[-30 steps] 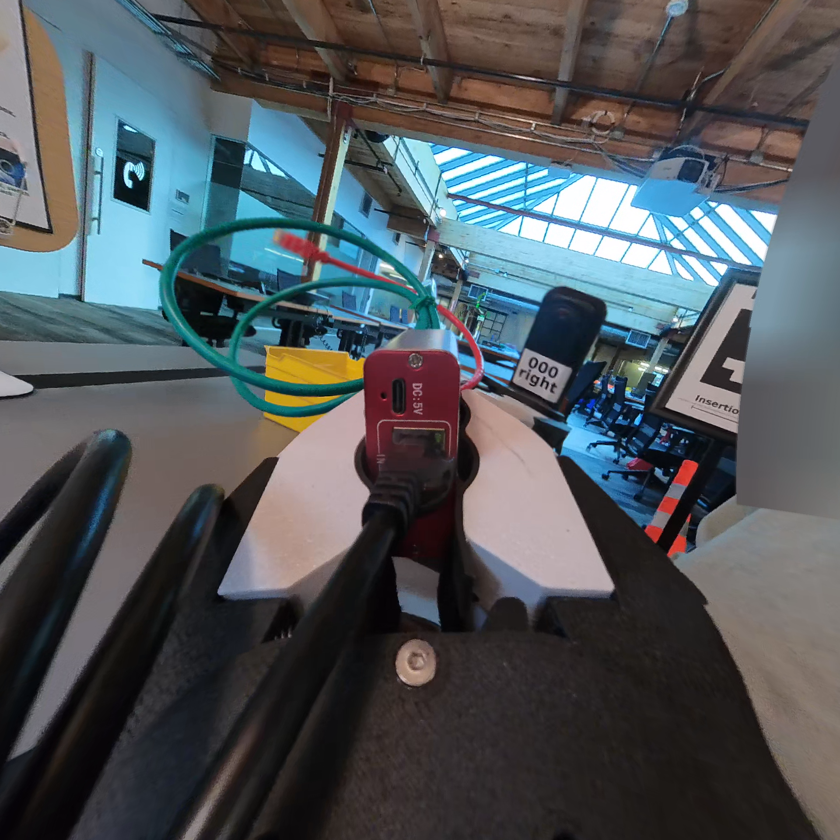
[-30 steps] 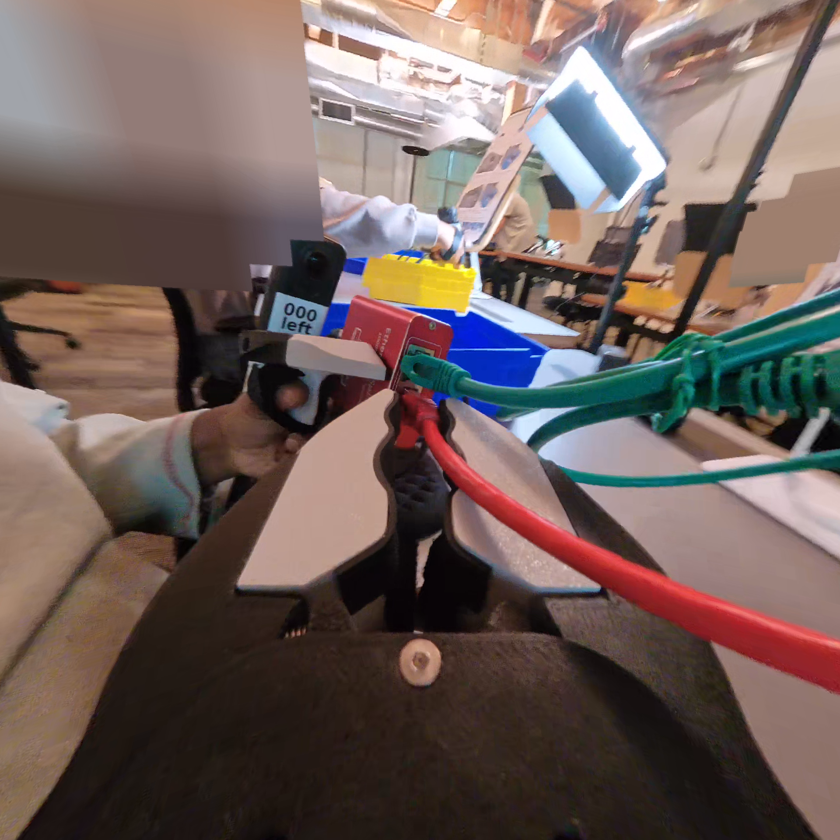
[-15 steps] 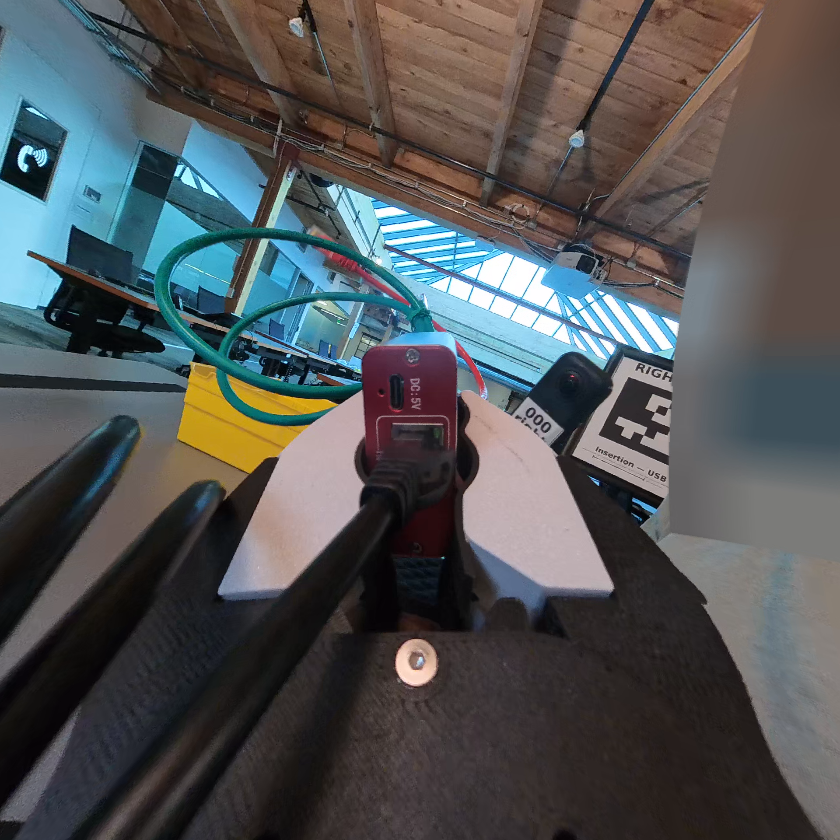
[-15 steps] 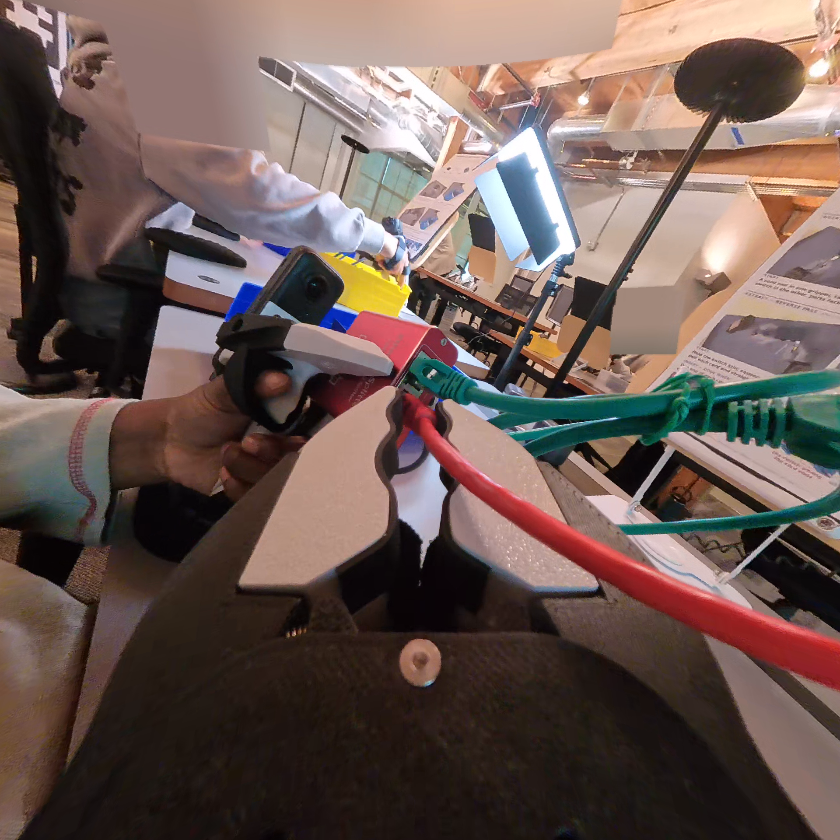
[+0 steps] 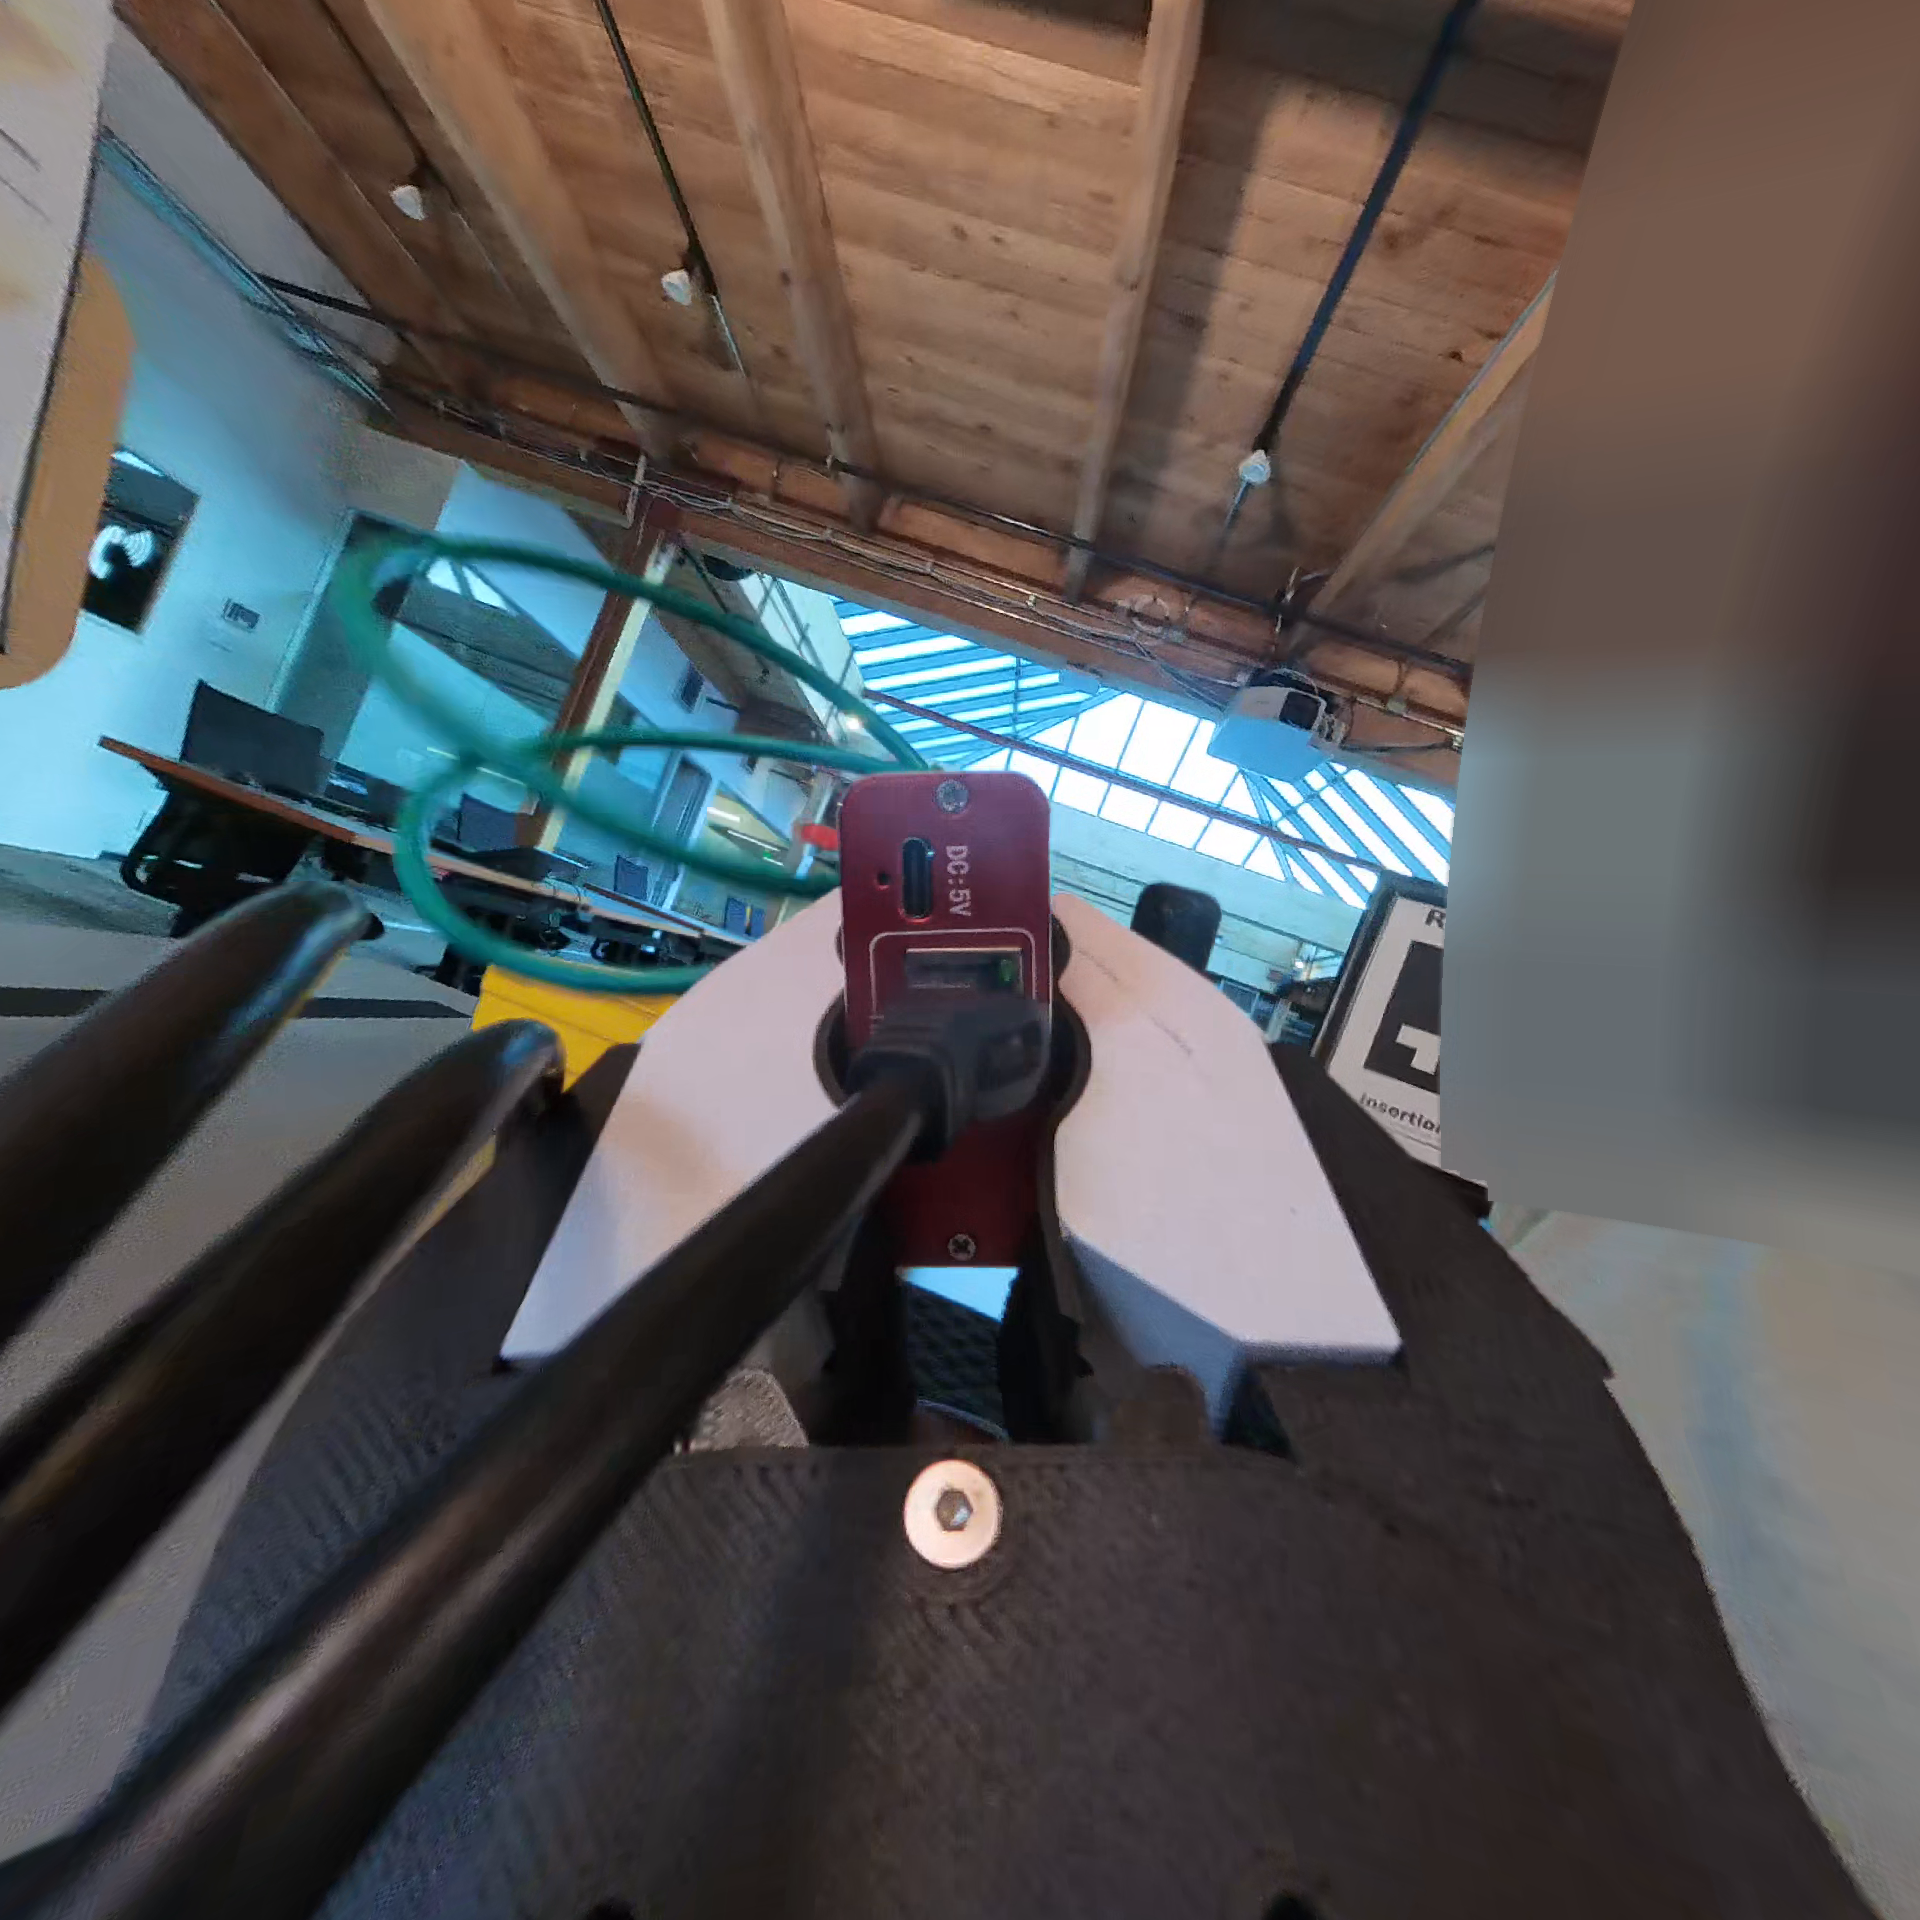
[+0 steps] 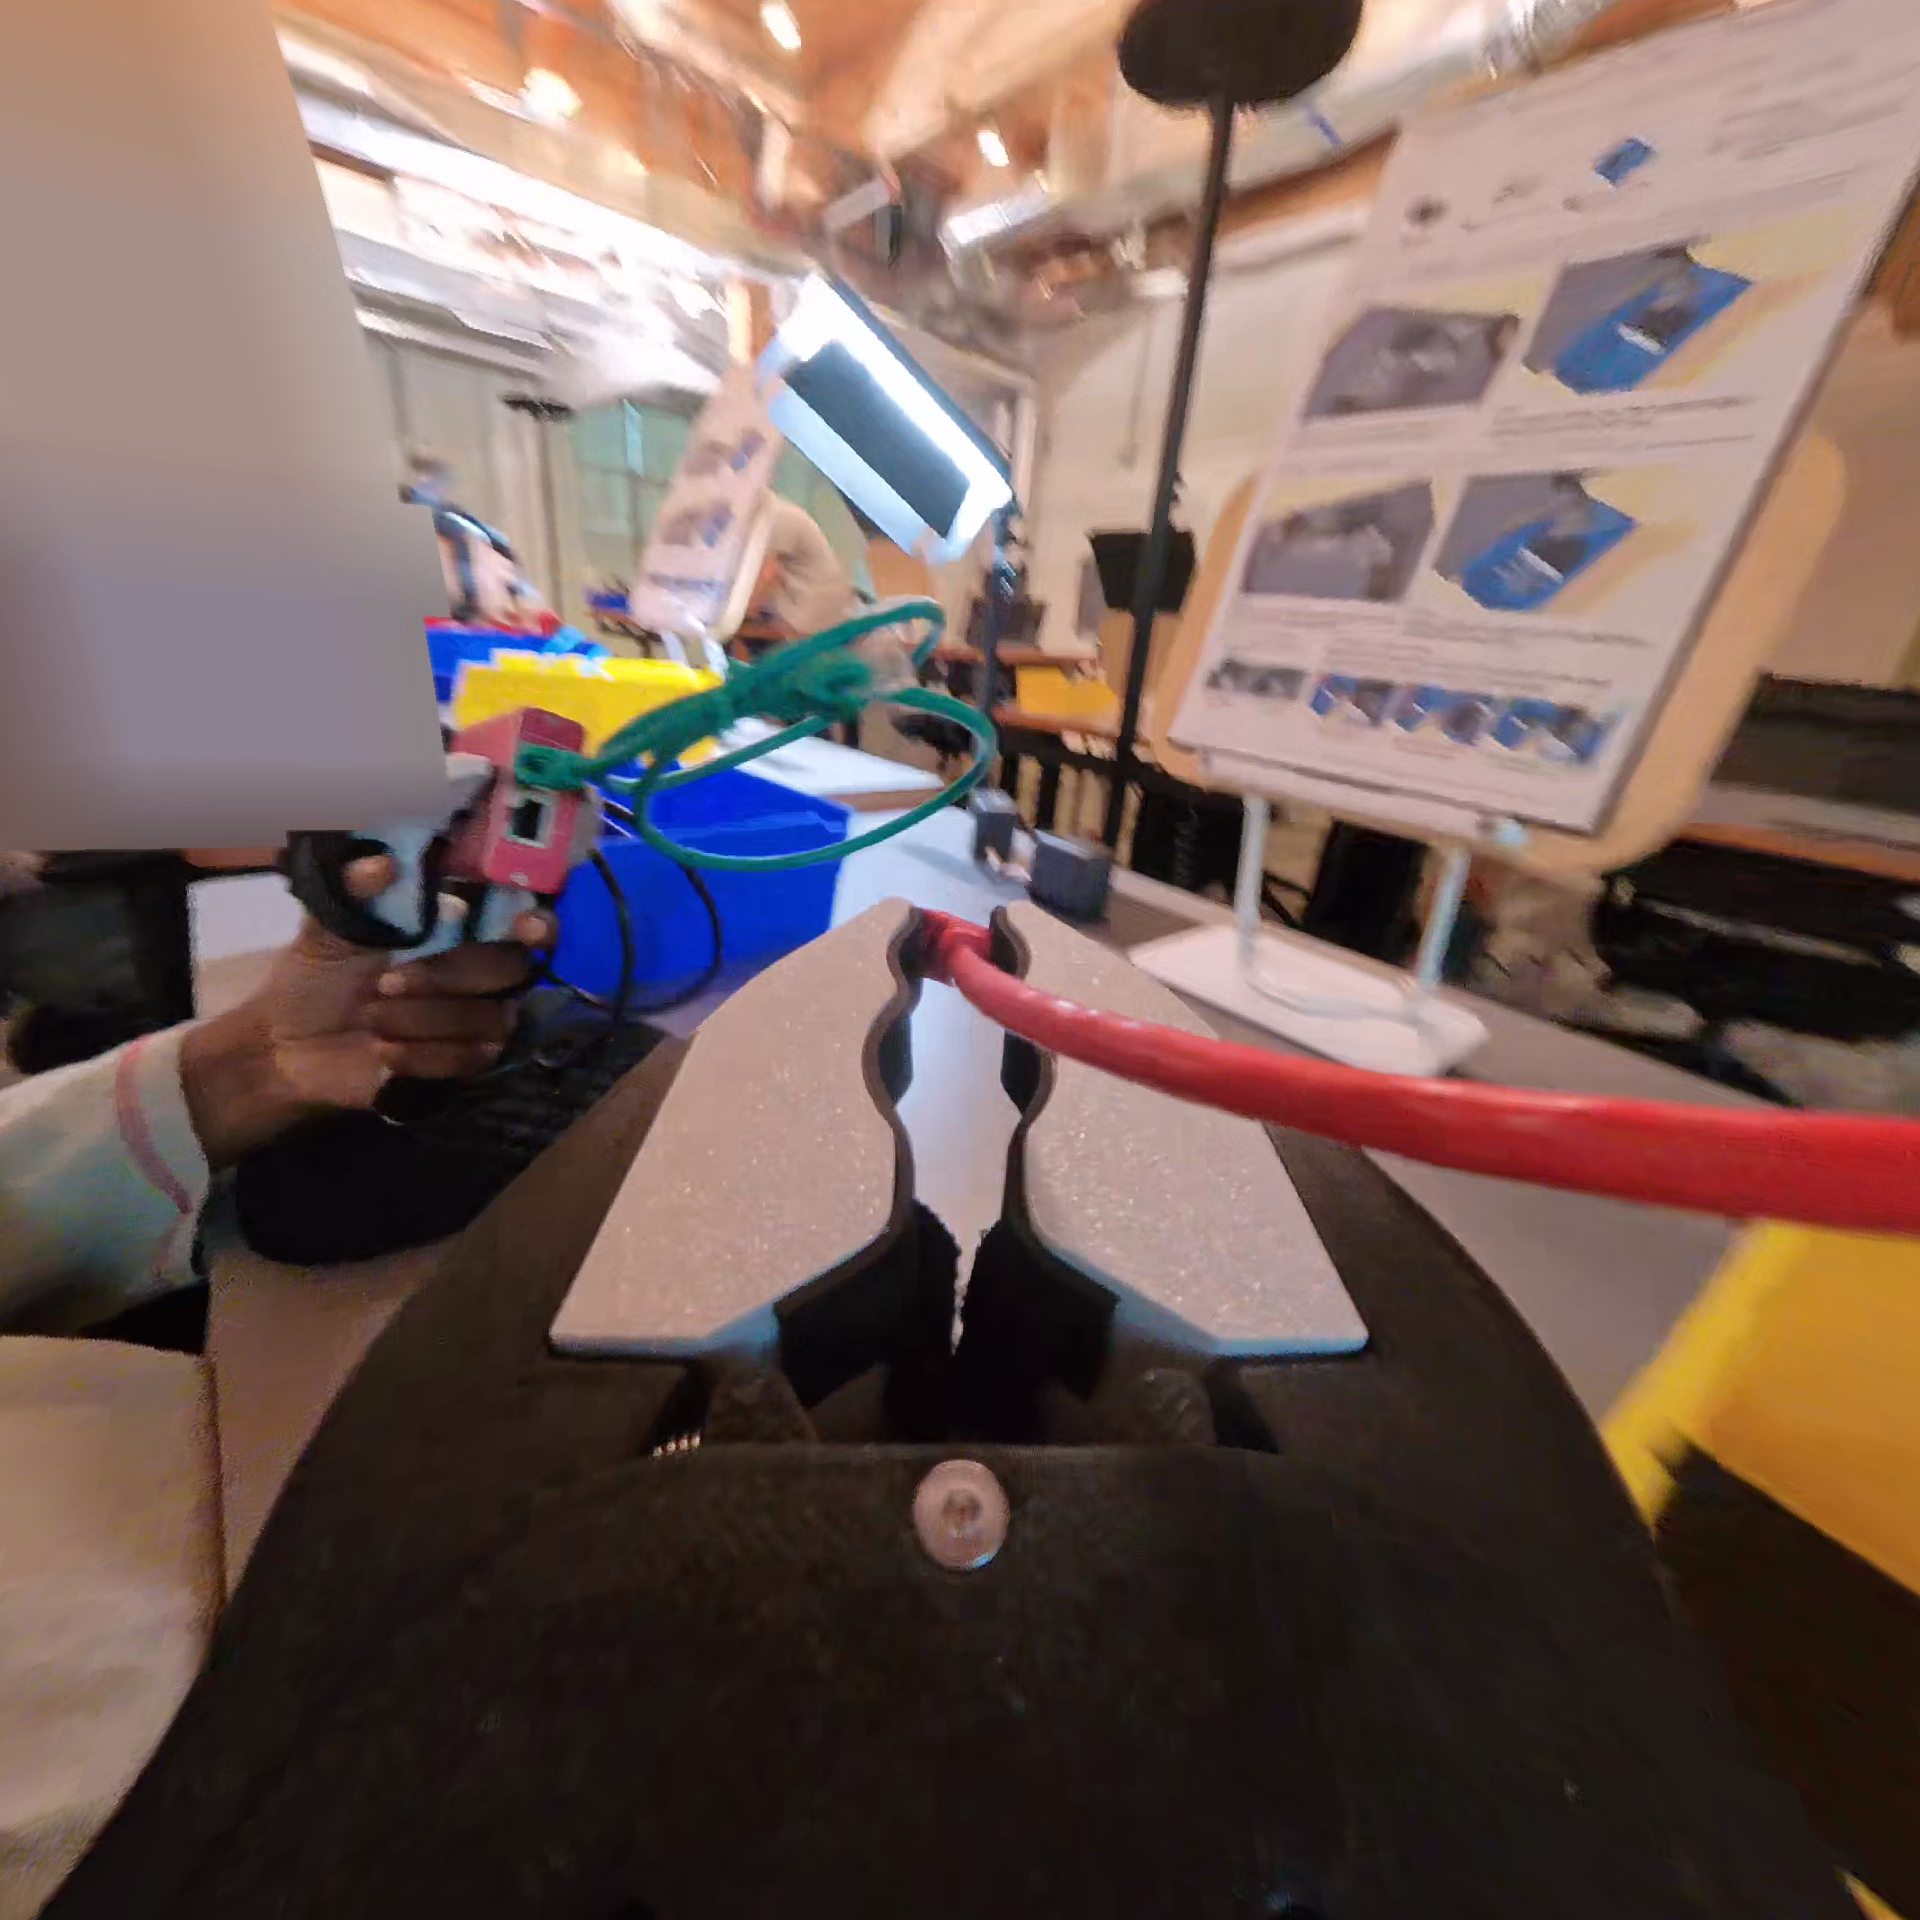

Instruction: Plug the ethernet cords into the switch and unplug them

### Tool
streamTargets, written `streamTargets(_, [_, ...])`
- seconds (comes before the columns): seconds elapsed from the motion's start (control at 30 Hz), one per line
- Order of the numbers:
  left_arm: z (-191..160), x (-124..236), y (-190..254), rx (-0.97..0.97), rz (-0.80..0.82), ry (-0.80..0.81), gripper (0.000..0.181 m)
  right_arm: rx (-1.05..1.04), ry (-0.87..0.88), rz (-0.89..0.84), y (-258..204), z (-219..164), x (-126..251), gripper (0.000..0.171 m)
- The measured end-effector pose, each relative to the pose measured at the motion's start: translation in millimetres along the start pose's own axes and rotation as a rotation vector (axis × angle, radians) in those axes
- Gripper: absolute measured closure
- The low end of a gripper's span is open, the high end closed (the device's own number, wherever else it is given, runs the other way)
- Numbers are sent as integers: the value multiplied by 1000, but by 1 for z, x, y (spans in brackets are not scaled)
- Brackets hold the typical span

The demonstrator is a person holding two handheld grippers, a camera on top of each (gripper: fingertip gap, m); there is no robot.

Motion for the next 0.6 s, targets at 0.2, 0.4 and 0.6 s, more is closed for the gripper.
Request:
streamTargets(0.2, [-4,0,3,-32,-17,-24,151,-127,-360,-346,46,-6,65,158])
streamTargets(0.4, [0,3,-2,-31,20,-1,152,-233,-584,-487,64,-27,101,158])
streamTargets(0.6, [-3,1,-3,-36,30,-20,151,-301,-682,-575,79,-45,104,157])
Point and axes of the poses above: each gripper's, where its closed fingertips meet, x back along the fingers, z out of its top, y = z × x across the jaws, the point moved 6 cm from there along x, back along the fingers, and after that the axes turned 3 degrees about -x, right-handed, at the moved point
